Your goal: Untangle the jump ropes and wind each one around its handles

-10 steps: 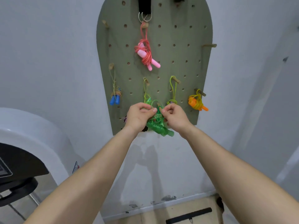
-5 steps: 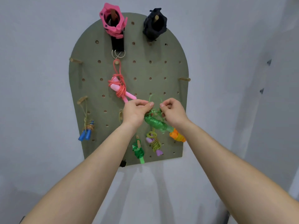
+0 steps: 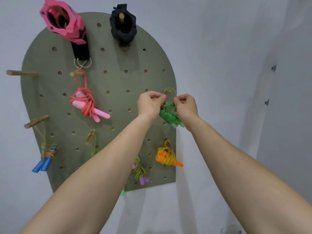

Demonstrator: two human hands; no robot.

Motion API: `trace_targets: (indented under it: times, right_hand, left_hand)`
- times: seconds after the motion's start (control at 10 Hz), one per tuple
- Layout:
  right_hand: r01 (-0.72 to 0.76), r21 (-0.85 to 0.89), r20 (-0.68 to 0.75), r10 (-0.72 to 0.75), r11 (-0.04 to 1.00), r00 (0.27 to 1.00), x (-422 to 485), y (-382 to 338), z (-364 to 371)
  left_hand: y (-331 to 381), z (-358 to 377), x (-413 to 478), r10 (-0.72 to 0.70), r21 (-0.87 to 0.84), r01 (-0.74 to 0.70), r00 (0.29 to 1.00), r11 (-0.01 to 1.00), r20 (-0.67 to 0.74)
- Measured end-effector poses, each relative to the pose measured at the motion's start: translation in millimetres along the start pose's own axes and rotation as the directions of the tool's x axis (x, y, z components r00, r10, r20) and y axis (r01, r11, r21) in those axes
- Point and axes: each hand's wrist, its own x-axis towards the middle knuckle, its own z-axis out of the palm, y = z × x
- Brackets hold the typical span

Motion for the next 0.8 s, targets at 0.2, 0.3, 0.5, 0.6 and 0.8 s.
trace_targets:
  times: [0.2, 0.3, 0.5, 0.6, 0.8]
  right_hand:
    - [-0.018, 0.047, -0.024, 0.019, 0.999, 1.000, 47.3, 17.6, 6.6]
    - [-0.048, 0.048, -0.005, 0.048, 0.998, 0.999, 57.4, 28.2, 14.9]
    - [-0.084, 0.051, 0.040, 0.082, 0.995, 0.996, 63.6, 36.9, 28.8]
    - [-0.062, 0.009, 0.041, 0.061, 0.998, 0.997, 63.2, 36.7, 30.4]
    - [-0.056, -0.153, -0.044, 0.049, 0.987, 0.998, 43.7, 29.1, 19.8]
  left_hand:
    - [-10.0, 28.4, 39.5, -0.027, 0.063, 0.031, 0.998, 0.998, -0.061]
    - [-21.0, 35.0, 47.6, -0.042, 0.103, 0.052, 0.995, 0.993, -0.092]
    - [-33.3, 33.5, 56.2, -0.072, 0.215, 0.101, 0.988, 0.971, -0.138]
    - [-32.1, 32.5, 57.0, -0.043, 0.303, 0.081, 0.991, 0.949, -0.129]
    - [-32.6, 21.2, 33.5, 0.034, 0.477, 0.005, 0.997, 0.879, -0.073]
